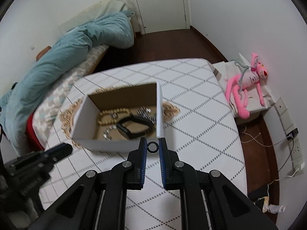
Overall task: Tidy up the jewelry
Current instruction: 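Carry the ring and earring into the box and open both grippers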
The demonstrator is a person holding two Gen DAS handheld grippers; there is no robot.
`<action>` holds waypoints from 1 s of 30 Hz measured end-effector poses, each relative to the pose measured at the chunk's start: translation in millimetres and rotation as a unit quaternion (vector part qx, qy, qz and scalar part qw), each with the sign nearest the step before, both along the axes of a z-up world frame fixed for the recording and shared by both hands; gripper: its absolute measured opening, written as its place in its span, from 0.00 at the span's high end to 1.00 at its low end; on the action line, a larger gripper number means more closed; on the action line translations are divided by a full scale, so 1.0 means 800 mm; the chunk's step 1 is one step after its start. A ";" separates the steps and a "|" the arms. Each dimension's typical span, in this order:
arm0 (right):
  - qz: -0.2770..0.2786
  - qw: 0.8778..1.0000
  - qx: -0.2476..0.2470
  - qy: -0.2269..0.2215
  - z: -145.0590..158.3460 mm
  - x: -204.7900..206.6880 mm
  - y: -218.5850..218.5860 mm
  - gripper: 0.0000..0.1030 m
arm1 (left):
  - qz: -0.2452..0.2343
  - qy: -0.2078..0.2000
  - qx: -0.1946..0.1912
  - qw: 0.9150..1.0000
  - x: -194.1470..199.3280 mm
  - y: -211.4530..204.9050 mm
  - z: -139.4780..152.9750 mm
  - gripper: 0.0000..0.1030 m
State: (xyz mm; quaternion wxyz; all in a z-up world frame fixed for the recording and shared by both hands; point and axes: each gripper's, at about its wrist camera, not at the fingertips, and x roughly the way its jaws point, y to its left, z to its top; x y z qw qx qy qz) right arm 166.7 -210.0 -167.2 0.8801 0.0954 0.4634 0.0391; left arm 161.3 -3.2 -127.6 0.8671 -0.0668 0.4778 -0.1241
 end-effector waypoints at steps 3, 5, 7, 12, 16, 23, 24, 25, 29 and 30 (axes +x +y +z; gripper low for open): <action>0.002 1.000 0.009 -0.006 0.012 0.019 -0.001 0.87 | 0.003 -0.013 -0.001 1.000 0.022 0.004 0.018 0.95; 0.008 1.000 0.014 0.000 0.012 0.036 0.000 0.87 | 0.001 -0.012 0.000 1.000 0.040 0.001 0.021 0.95; 0.018 1.000 0.015 0.012 0.010 0.057 0.004 0.87 | -0.003 -0.003 0.005 1.000 0.059 -0.003 0.017 0.95; 0.042 0.997 -0.002 0.062 -0.011 0.113 0.011 0.87 | -0.007 0.041 0.024 0.999 0.104 -0.013 -0.009 0.92; 0.050 0.991 -0.020 0.119 -0.034 0.147 0.011 0.86 | 0.004 0.078 0.068 0.995 0.133 -0.019 -0.032 0.88; 0.050 0.991 -0.039 0.119 -0.030 0.155 0.003 0.38 | 0.045 0.067 0.111 0.991 0.137 -0.008 -0.035 0.23; 0.049 0.991 -0.047 0.119 -0.030 0.153 0.002 0.37 | 0.049 0.066 0.115 0.990 0.135 -0.006 -0.035 0.23; 0.047 0.990 -0.055 0.121 -0.030 0.152 0.003 0.28 | 0.053 0.064 0.120 0.989 0.132 -0.004 -0.037 0.18; 0.038 0.985 -0.109 0.125 -0.038 0.136 0.009 0.01 | 0.056 0.055 0.148 0.986 0.117 -0.003 -0.042 0.00; 0.038 0.985 -0.114 0.127 -0.041 0.130 0.010 0.01 | 0.057 0.055 0.155 0.985 0.115 -0.003 -0.044 0.00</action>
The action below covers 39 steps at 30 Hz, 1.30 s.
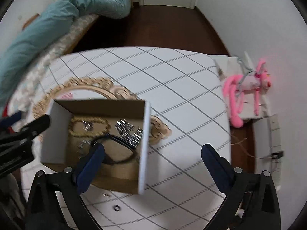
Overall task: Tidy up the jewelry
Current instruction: 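Carry the ring and earring into the box and open both grippers, then lift both grippers away from the box toward the remaining pieces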
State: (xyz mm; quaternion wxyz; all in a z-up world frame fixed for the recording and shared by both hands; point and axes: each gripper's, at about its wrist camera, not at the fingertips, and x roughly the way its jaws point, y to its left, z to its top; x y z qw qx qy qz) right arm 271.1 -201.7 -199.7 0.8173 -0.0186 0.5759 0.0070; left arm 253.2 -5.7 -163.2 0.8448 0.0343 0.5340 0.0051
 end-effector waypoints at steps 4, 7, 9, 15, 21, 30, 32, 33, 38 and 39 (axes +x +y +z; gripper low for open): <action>-0.007 1.000 -0.002 0.004 -0.003 -0.013 0.002 0.00 | 0.003 0.005 0.000 1.000 -0.012 0.001 -0.004 0.00; -0.009 1.000 -0.002 -0.007 0.008 -0.021 0.003 0.00 | 0.003 -0.002 0.000 1.000 -0.021 0.002 0.005 0.00; -0.009 1.000 0.001 -0.019 0.020 -0.027 0.002 0.00 | 0.003 -0.009 -0.001 1.000 -0.026 0.001 0.013 0.00; -0.012 0.999 0.007 -0.051 0.057 -0.043 0.008 0.00 | 0.004 -0.027 -0.007 1.000 -0.042 0.004 0.041 0.00; -0.012 0.998 0.021 -0.062 0.073 -0.071 0.012 0.00 | 0.006 -0.034 -0.007 0.999 -0.068 0.015 0.053 0.00; -0.008 0.999 0.032 -0.003 -0.017 -0.128 0.028 0.00 | 0.008 0.041 0.028 0.999 -0.122 0.021 -0.043 0.00; -0.013 1.000 0.026 0.003 -0.040 -0.138 0.030 0.02 | 0.007 0.053 0.035 0.998 -0.132 0.022 -0.064 0.00; -0.014 0.999 0.029 0.006 -0.051 -0.142 0.030 0.04 | 0.007 0.058 0.038 0.998 -0.136 0.023 -0.073 0.00; -0.009 0.999 0.050 0.017 -0.082 -0.154 0.039 0.25 | 0.009 0.073 0.040 0.996 -0.149 0.029 -0.105 0.00; -0.007 0.999 0.050 0.016 -0.086 -0.156 0.042 0.29 | 0.008 0.074 0.041 0.996 -0.150 0.030 -0.108 0.00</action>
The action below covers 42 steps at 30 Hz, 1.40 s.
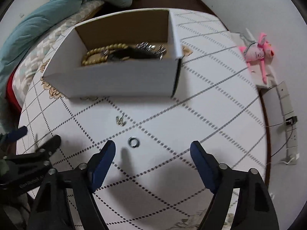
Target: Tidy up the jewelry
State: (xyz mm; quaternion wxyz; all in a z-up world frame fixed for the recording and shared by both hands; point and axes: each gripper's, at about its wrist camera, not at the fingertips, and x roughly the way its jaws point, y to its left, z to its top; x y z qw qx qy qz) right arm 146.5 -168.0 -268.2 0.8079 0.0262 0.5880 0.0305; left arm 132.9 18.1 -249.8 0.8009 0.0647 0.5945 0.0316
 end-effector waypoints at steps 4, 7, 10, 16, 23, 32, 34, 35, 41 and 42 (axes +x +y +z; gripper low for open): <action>0.013 1.000 -0.010 -0.015 -0.008 -0.007 0.014 0.42 | 0.005 -0.009 -0.010 1.000 -0.002 0.004 0.000 0.00; 0.023 0.999 -0.032 -0.032 -0.007 -0.010 0.026 0.63 | 0.007 -0.011 -0.010 1.000 -0.001 0.004 -0.001 0.00; 0.030 0.998 -0.031 -0.040 -0.006 -0.010 0.029 0.87 | 0.001 -0.014 -0.013 1.000 0.002 0.001 0.000 0.00; -0.005 0.999 -0.001 -0.050 0.009 -0.011 -0.009 0.88 | -0.032 -0.033 -0.047 0.998 0.007 -0.031 0.011 0.00; -0.075 0.996 0.003 -0.045 0.012 -0.020 -0.088 0.87 | -0.085 -0.048 -0.086 0.991 0.018 -0.108 0.015 0.10; -0.099 0.994 0.007 -0.041 0.006 -0.020 -0.124 0.87 | -0.121 -0.063 -0.069 0.988 0.020 -0.153 0.010 0.78; -0.099 0.994 0.008 -0.041 0.006 -0.018 -0.122 0.87 | -0.126 -0.065 -0.069 0.988 0.017 -0.154 0.012 0.94; -0.098 0.994 0.008 -0.041 0.005 -0.017 -0.122 0.87 | -0.126 -0.067 -0.068 0.987 0.018 -0.151 0.012 0.94; -0.094 0.994 0.013 -0.046 0.010 -0.018 -0.116 0.87 | -0.125 -0.070 -0.074 0.987 0.020 -0.147 0.011 0.94; -0.093 0.994 0.014 -0.047 0.012 -0.019 -0.115 0.87 | -0.124 -0.070 -0.076 0.987 0.020 -0.146 0.013 0.94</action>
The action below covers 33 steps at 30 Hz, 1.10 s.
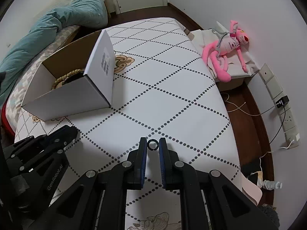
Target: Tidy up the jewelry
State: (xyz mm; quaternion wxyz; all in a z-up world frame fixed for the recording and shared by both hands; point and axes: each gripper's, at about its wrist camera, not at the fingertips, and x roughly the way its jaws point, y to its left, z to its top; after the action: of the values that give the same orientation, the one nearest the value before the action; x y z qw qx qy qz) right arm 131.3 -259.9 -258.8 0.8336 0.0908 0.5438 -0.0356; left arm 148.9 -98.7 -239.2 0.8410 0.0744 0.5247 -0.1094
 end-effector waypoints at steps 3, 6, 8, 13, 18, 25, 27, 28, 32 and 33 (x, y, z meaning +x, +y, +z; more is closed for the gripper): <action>0.006 1.000 0.008 -0.011 0.016 -0.001 0.005 0.87 | -0.001 0.001 -0.017 1.000 -0.005 0.010 0.020 0.94; 0.018 0.999 0.028 -0.030 0.046 0.004 0.013 0.87 | 0.002 -0.009 -0.045 0.999 -0.004 0.024 0.061 0.94; 0.031 0.998 0.042 -0.045 0.069 0.016 0.021 0.87 | 0.009 -0.011 -0.067 0.998 0.007 0.039 0.090 0.94; 0.074 0.993 0.075 -0.056 0.108 0.078 0.052 0.87 | 0.028 0.009 -0.095 0.995 0.062 0.070 0.127 0.94; 0.110 0.992 0.065 -0.017 0.100 0.151 0.077 0.87 | 0.039 0.029 -0.073 0.996 0.113 0.083 0.125 0.92; 0.119 0.992 0.043 0.029 0.091 0.192 0.084 0.51 | 0.082 0.053 -0.052 0.994 0.144 0.105 0.117 0.42; 0.114 0.993 0.038 0.020 0.098 0.190 0.077 0.31 | 0.093 0.041 -0.042 0.994 0.142 0.110 0.120 0.30; 0.111 0.993 0.030 0.016 0.101 0.187 0.076 0.31 | 0.096 0.037 -0.035 0.994 0.140 0.111 0.120 0.29; 0.095 0.995 0.003 0.024 0.097 0.177 0.066 0.22 | 0.109 0.029 -0.013 0.993 0.128 0.116 0.113 0.29; 0.091 0.995 -0.011 0.027 0.094 0.173 0.064 0.16 | 0.112 0.026 -0.007 0.993 0.125 0.117 0.111 0.25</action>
State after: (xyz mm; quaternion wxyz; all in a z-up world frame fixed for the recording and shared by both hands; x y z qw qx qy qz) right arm 270.1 -208.4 -183.2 0.8191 0.0309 0.5719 0.0321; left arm 248.7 -5.3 -150.2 0.8345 0.0062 0.5506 -0.0207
